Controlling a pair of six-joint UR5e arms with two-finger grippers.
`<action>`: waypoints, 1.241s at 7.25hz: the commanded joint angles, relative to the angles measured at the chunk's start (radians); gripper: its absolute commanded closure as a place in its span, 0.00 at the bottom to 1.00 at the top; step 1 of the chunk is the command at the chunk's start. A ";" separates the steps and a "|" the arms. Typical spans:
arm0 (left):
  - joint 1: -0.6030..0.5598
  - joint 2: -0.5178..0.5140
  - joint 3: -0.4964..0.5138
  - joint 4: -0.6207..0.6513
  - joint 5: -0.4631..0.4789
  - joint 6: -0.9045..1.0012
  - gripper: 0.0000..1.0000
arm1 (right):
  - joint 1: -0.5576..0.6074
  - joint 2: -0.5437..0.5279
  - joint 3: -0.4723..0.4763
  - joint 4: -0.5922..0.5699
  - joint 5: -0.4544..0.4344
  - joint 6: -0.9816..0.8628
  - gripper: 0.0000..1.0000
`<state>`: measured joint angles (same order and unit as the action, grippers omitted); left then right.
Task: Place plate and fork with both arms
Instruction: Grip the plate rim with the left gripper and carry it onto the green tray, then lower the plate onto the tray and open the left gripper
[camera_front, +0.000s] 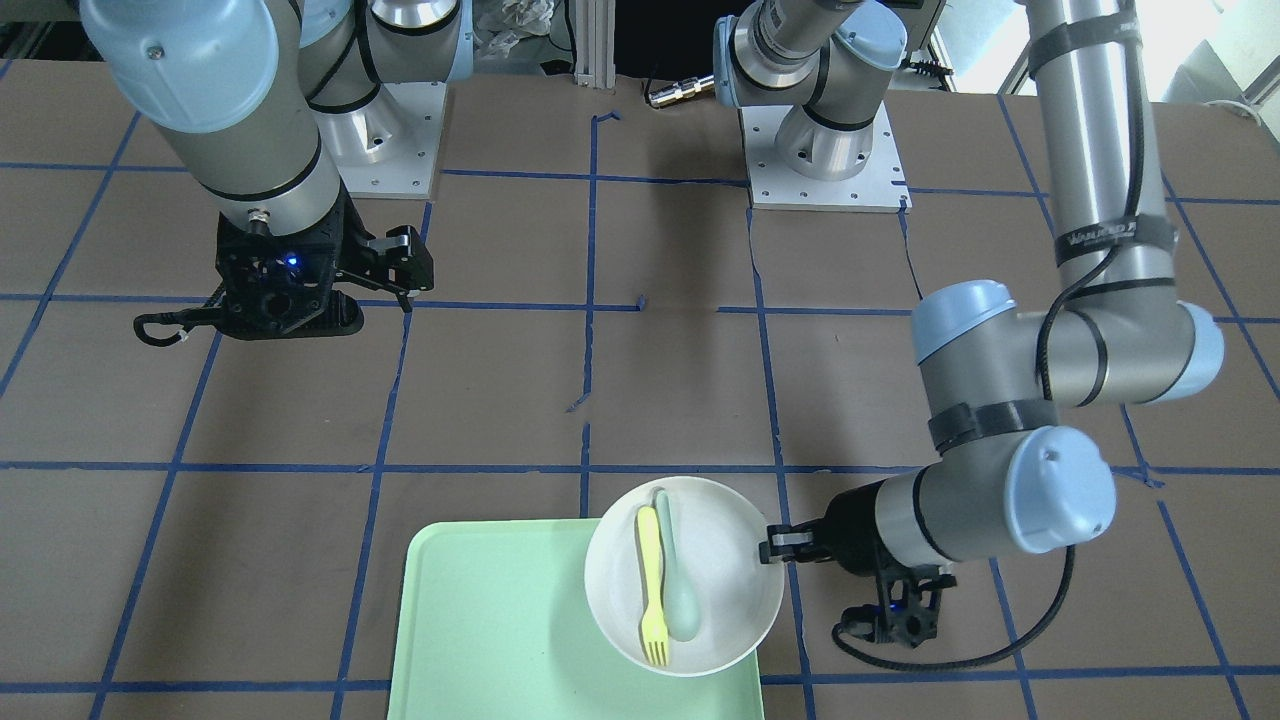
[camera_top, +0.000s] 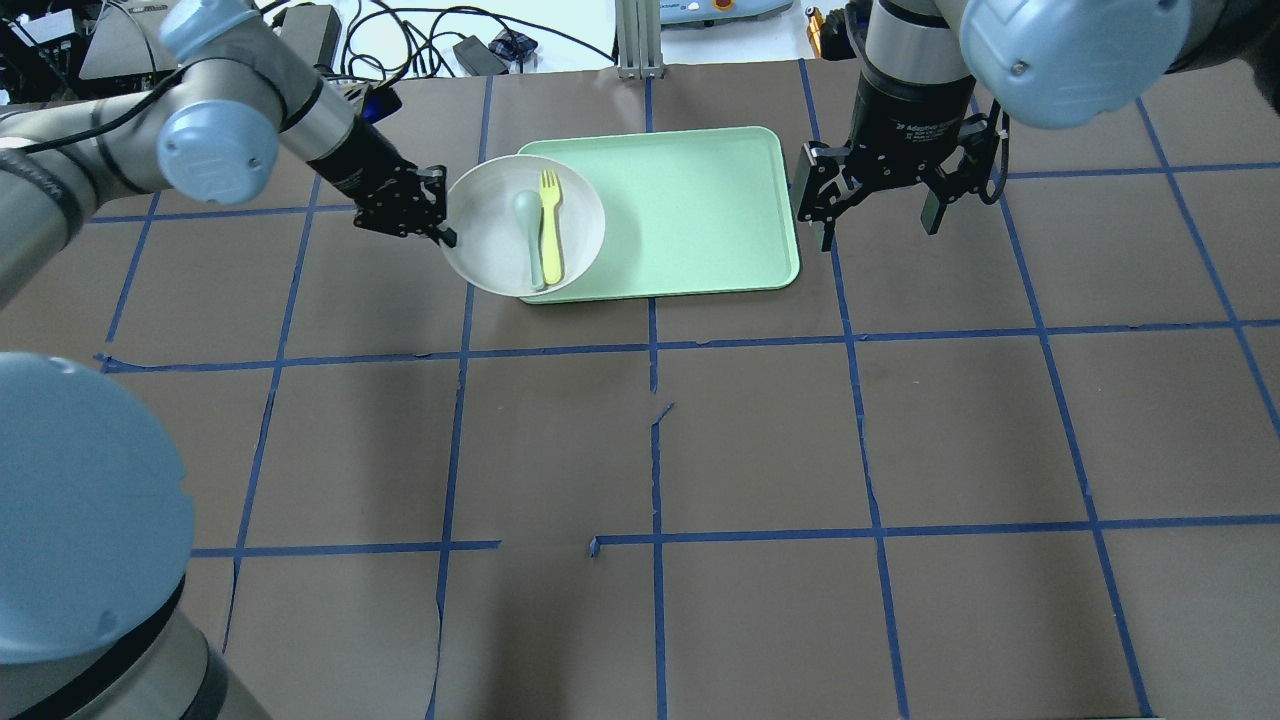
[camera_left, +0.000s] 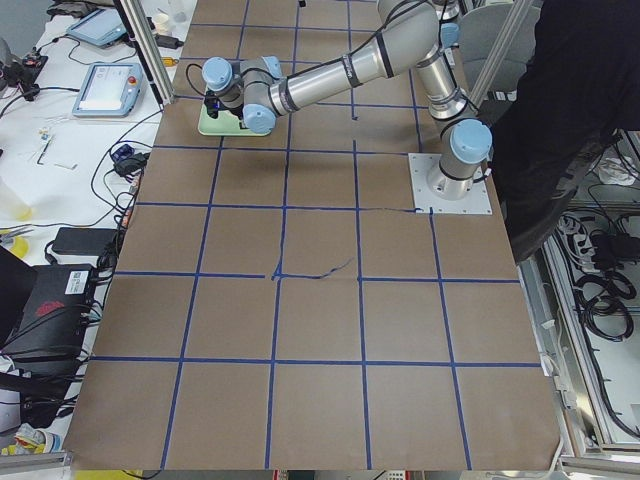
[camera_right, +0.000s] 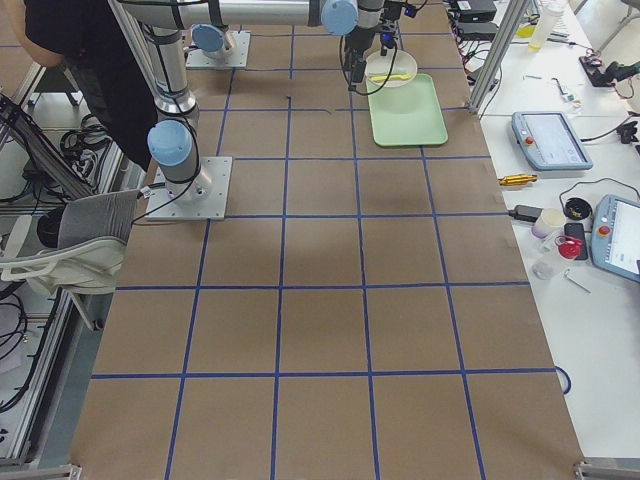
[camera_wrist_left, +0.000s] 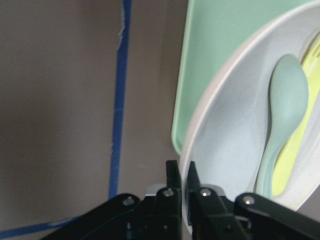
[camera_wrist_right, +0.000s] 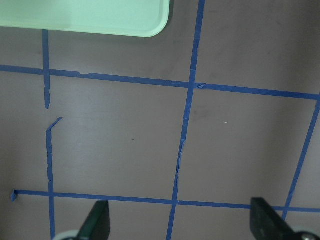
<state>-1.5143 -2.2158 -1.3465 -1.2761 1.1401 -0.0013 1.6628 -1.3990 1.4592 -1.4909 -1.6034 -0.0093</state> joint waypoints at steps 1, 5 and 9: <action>-0.076 -0.120 0.085 0.094 -0.063 -0.037 1.00 | 0.000 0.000 0.015 0.000 0.000 0.008 0.00; -0.106 -0.176 0.095 0.168 -0.059 -0.003 1.00 | 0.002 0.000 0.035 -0.037 0.002 0.008 0.00; -0.116 -0.110 0.092 0.164 -0.042 -0.012 0.00 | 0.002 0.006 0.024 -0.115 0.000 -0.001 0.00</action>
<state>-1.6305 -2.3674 -1.2525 -1.1079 1.0901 -0.0062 1.6643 -1.3973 1.4904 -1.5577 -1.6030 -0.0083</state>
